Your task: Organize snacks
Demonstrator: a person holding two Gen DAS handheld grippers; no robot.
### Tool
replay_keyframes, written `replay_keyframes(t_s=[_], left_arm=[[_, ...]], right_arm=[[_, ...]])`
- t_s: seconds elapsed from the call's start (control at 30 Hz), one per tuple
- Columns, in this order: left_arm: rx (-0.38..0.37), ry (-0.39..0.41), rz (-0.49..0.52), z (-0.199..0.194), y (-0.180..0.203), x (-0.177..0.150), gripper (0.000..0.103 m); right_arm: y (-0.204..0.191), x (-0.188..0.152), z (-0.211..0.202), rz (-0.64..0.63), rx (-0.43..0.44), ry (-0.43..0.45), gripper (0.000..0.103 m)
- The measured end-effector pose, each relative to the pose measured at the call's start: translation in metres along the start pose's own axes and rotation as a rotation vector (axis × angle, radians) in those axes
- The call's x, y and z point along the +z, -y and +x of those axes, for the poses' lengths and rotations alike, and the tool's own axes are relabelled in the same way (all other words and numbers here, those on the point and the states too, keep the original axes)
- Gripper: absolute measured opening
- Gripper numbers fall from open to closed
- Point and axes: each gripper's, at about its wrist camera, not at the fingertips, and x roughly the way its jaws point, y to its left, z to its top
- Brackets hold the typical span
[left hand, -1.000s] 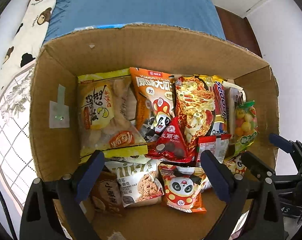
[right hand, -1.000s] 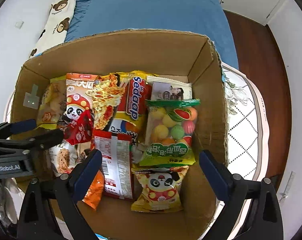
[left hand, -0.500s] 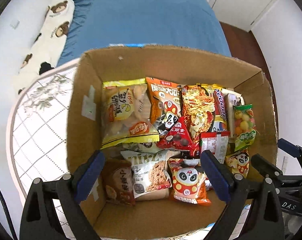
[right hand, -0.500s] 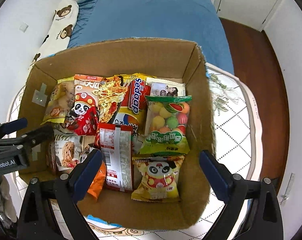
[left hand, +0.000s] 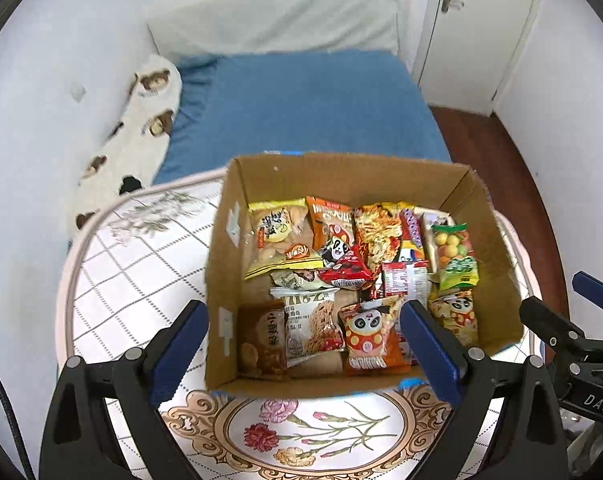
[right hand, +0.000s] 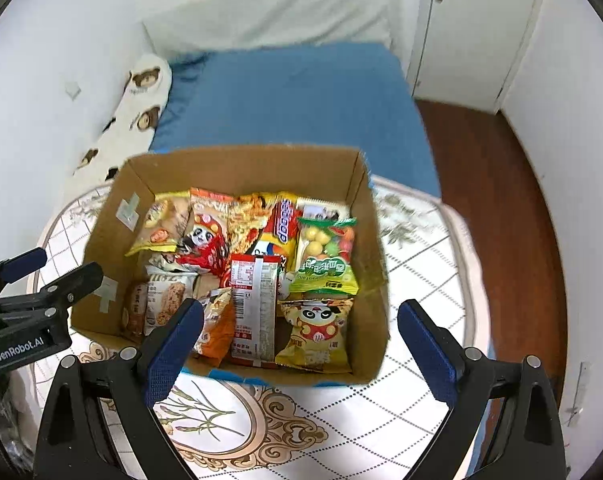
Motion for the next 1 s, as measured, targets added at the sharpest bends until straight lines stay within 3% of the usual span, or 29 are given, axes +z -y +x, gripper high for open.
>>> replay_keyframes(t_s=[0.43, 0.8, 1.0], left_arm=[[0.005, 0.223, -0.03, -0.111, -0.009, -0.072, 0.098], [-0.013, 0.291, -0.024, -0.17, -0.009, -0.123, 0.098], [-0.003, 0.322, -0.001, -0.192, -0.001, -0.14, 0.098]], right_arm=[[-0.016, -0.077, -0.127, 0.007, -0.001, 0.261, 0.102], [-0.025, -0.134, -0.209, 0.015, -0.007, 0.4, 0.103], [-0.028, -0.153, -0.23, 0.005, -0.023, 0.435, 0.103]])
